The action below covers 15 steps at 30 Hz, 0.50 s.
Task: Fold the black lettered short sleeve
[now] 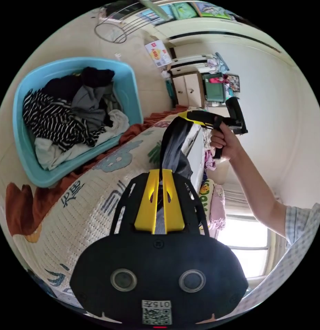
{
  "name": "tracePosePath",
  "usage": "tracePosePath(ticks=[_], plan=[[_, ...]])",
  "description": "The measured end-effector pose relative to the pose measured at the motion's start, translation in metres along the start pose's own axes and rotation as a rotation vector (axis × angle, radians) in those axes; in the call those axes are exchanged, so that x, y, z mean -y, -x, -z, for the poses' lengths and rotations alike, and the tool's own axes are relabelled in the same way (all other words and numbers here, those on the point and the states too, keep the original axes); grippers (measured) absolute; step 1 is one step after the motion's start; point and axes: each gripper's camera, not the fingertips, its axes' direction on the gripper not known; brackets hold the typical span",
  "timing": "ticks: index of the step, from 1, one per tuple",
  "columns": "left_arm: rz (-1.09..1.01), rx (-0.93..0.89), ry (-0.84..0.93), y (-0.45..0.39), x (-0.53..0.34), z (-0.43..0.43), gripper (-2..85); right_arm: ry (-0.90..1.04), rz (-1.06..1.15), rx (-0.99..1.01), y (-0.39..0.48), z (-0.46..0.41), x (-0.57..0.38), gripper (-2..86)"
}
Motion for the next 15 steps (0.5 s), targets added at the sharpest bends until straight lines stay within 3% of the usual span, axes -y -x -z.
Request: tracePosePath(ticks=[6,10,15], plan=[[-0.365,0.018,0.079,-0.105,-0.027,-0.027,-0.3,-0.288,-0.158,0.066,-0.061,0.038,-0.222,-0.9],[-0.504,0.058,0.220,-0.148,-0.083,-0.086,-0.1,-0.312,-0.351,0.143,-0.106,-0.028,-0.376,-0.7],[-0.538,0.118,0.430,-0.159,-0.131,-0.153,0.5,-0.257,-0.542,0.121,-0.145,-0.131,-0.486,0.4]])
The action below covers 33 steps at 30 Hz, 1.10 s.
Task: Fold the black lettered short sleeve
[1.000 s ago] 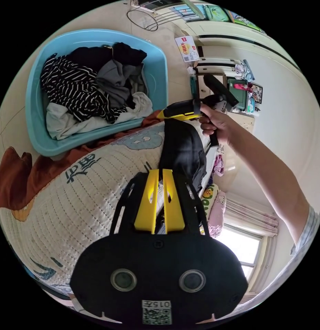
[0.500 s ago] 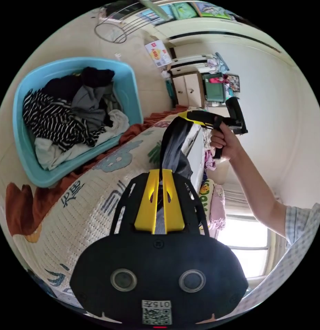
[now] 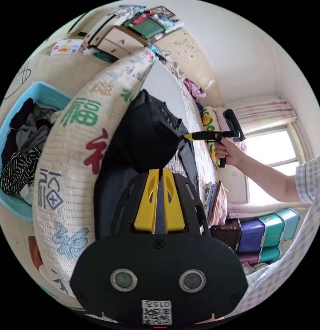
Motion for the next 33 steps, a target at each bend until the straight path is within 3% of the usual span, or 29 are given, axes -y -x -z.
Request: tracePosePath(ticks=[3,10,16,21,29,33], plan=[[-0.025,0.020,0.060,-0.010,0.004,-0.014,1.1,-0.050,-0.118,0.024,-0.042,-0.023,-0.028,2.9],[0.047,0.149,0.062,-0.009,0.044,-0.030,5.1,-0.041,-0.028,0.040,-0.041,-0.098,-0.023,10.1],[0.120,0.228,0.001,-0.003,0.064,-0.049,5.4,0.069,0.011,-0.035,-0.057,-0.170,-0.020,4.4],[0.074,0.317,0.071,-0.003,0.066,-0.075,3.8,0.079,0.048,-0.133,-0.065,-0.202,-0.024,0.0],[0.034,0.338,0.108,-0.006,0.084,-0.097,2.8,0.091,-0.026,-0.218,-0.094,-0.265,-0.022,3.0],[-0.010,0.345,0.059,-0.015,0.091,-0.094,2.9,-0.043,-0.067,-0.222,-0.086,-0.271,-0.049,5.7]])
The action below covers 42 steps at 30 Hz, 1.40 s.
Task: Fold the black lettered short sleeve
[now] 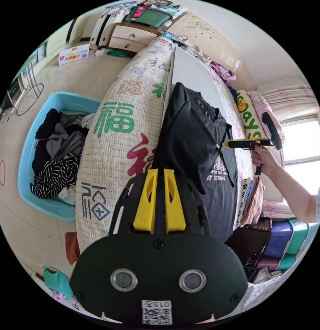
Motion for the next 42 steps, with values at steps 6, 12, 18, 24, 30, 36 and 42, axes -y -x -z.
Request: tracePosePath(ticks=[6,12,18,24,30,36,42], plan=[[0.029,-0.035,-0.022,0.007,0.020,-0.015,3.7,0.075,0.010,0.441,0.065,-0.096,-0.050,8.7],[0.030,-0.011,0.025,0.017,0.036,-0.046,4.1,-0.029,-0.187,0.685,0.078,-0.190,-0.070,7.2],[0.023,0.052,0.044,0.025,0.045,-0.063,2.2,-0.105,-0.289,0.666,0.069,-0.221,-0.096,1.2],[0.048,0.120,0.081,0.045,0.052,-0.078,-0.3,-0.001,-0.221,0.665,0.075,-0.263,-0.090,3.4],[-0.007,0.030,-0.022,0.047,0.084,-0.062,1.5,-0.199,-0.322,0.470,0.035,-0.245,-0.081,7.7],[-0.127,-0.128,0.000,0.024,0.130,-0.101,2.7,-0.274,-0.358,0.329,0.006,-0.242,-0.022,9.6],[-0.105,-0.074,0.064,0.038,0.115,-0.133,3.0,-0.198,-0.366,0.252,0.009,-0.266,0.020,3.3]])
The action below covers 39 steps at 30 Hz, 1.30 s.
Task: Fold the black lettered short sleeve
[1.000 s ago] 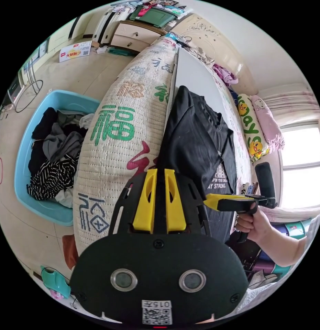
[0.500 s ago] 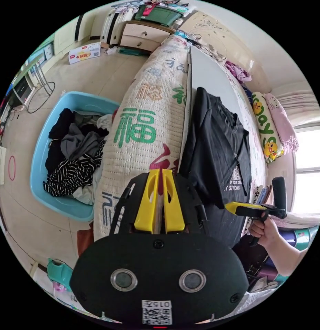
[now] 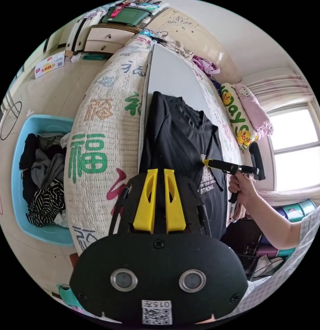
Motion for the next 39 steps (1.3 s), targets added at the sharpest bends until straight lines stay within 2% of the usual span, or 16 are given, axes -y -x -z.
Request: tracePosePath(ticks=[3,5,10,16,22,27,30,33,39], plan=[[0.009,0.024,0.046,0.010,-0.008,-0.016,3.0,0.024,0.009,0.027,-0.001,-0.007,0.013,2.4],[0.012,0.021,0.055,0.015,-0.010,-0.024,3.0,0.028,0.023,0.063,0.000,-0.007,0.020,5.3],[-0.030,0.043,0.094,0.013,-0.008,-0.046,2.7,0.050,0.161,-0.079,0.034,-0.022,0.037,6.3],[-0.043,0.081,0.099,0.023,-0.007,-0.074,0.5,0.065,0.182,-0.107,0.042,-0.030,0.063,0.9],[-0.049,0.079,0.109,0.034,0.001,-0.095,-0.6,0.065,0.245,-0.179,0.046,-0.034,0.091,-0.4],[-0.078,0.092,0.140,0.037,0.011,-0.114,-0.5,0.107,0.243,-0.173,0.043,-0.045,0.114,-0.4],[-0.066,0.062,0.190,0.043,0.023,-0.121,0.7,0.142,0.219,-0.084,0.027,-0.040,0.130,0.9],[-0.091,0.021,0.143,0.053,0.047,-0.110,4.2,0.067,0.160,-0.039,-0.009,-0.007,0.153,4.6],[-0.187,0.027,0.072,0.053,0.171,-0.117,9.1,-0.054,0.190,-0.166,-0.048,0.037,0.234,10.6]])
